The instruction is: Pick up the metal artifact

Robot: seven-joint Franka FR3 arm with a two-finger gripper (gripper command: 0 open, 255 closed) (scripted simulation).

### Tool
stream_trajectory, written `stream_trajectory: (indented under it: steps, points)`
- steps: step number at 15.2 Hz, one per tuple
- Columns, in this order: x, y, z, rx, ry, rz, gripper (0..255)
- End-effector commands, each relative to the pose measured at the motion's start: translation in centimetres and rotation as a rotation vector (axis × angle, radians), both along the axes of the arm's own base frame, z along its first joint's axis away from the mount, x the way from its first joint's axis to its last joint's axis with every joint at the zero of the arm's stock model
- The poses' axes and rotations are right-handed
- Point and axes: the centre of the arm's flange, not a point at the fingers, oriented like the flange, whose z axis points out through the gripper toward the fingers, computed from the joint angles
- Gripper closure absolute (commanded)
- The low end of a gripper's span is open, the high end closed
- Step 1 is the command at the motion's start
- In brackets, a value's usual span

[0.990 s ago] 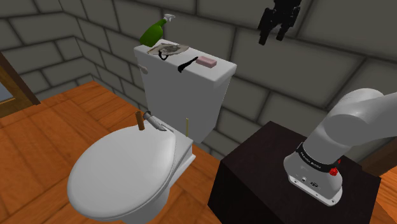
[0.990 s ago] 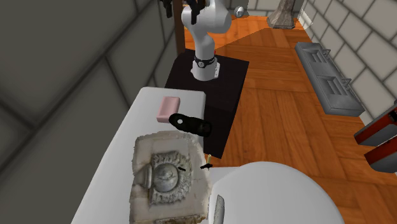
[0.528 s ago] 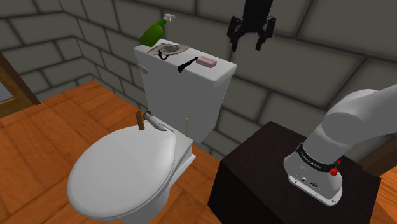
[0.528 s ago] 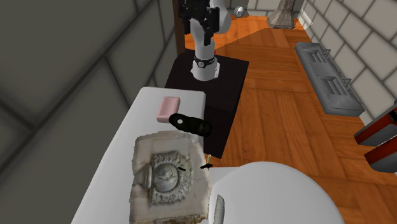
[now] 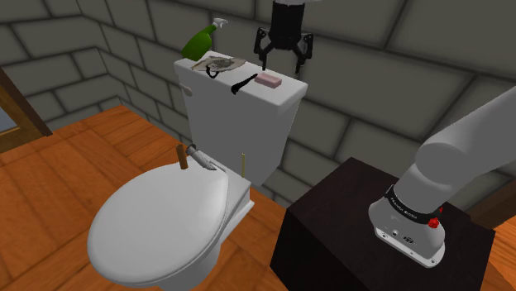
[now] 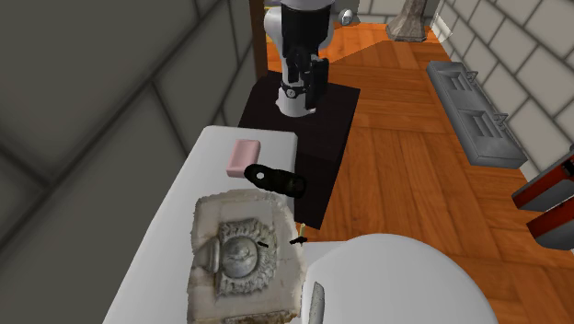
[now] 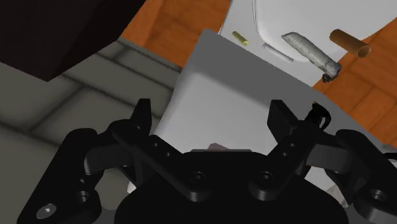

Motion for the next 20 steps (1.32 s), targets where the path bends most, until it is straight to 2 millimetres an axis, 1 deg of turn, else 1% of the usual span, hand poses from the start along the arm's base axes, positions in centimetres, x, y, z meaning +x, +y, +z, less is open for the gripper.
stream_trajectory:
  steps: [1, 6, 11, 12, 18, 19, 20]
  points:
    - [2.6, 0.7, -0.9, 0.008, 0.008, -0.106, 0]
    - [8.8, 2.0, -3.1, 0.023, 0.028, -0.348, 0]
    - [15.2, 1.7, -5.3, 0.038, 0.047, -0.590, 0]
    - [15.6, 1.7, -5.5, 0.039, 0.048, -0.604, 0]
    - [15.6, 1.7, -8.6, 0.039, 0.048, -0.604, 0]
    - [15.6, 1.7, -9.5, 0.039, 0.048, -0.604, 0]
    - [15.5, 1.7, -9.5, 0.039, 0.048, -0.604, 0]
